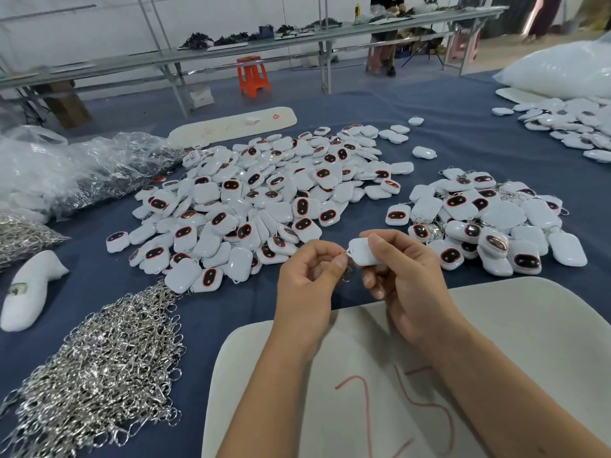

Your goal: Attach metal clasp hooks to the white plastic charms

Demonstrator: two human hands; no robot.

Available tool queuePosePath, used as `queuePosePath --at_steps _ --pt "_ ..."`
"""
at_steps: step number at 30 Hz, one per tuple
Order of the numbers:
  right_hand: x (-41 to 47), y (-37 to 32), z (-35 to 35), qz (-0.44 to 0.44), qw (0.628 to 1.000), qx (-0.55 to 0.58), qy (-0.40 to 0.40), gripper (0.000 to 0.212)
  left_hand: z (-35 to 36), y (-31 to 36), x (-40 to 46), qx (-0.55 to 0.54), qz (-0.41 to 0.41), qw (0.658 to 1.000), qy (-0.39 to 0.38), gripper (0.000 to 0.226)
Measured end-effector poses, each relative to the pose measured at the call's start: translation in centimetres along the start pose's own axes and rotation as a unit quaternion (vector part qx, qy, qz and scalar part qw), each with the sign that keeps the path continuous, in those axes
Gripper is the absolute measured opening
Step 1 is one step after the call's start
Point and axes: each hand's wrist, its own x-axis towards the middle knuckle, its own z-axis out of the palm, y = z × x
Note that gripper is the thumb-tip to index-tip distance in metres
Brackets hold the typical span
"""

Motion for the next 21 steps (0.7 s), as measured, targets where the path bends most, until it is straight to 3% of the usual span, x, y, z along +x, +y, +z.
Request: queuePosePath --at_steps 3,6,11,18,21 --pt "-0.2 0.2 -0.1 -0.043 0.994 -0.1 0.03 0.008 -0.3 0.0 0.0 0.098 0.058 0.993 0.024 0.021" --pt "-0.5 0.6 -0.1 -0.108 0.966 -0.229 0.048 0.013 -0.7 -0.2 -0.1 0.262 0.128 0.956 0.032 0.024" --pt "-0.8 0.9 0.1 -0.147 0.943 -0.297 0.043 0.009 -0.8 -0.4 -0.2 0.321 0.122 0.939 0.027 0.019" --pt "-1.0 0.9 0.3 -0.137 0.949 -0.281 0.05 0.01 0.0 -0.1 -0.5 0.402 0.177 0.897 0.044 0.013" --pt "-0.9 0.4 0.5 -0.087 0.983 -0.154 0.037 0.005 0.3 0.1 -0.5 0.317 0.174 0.928 0.087 0.014"
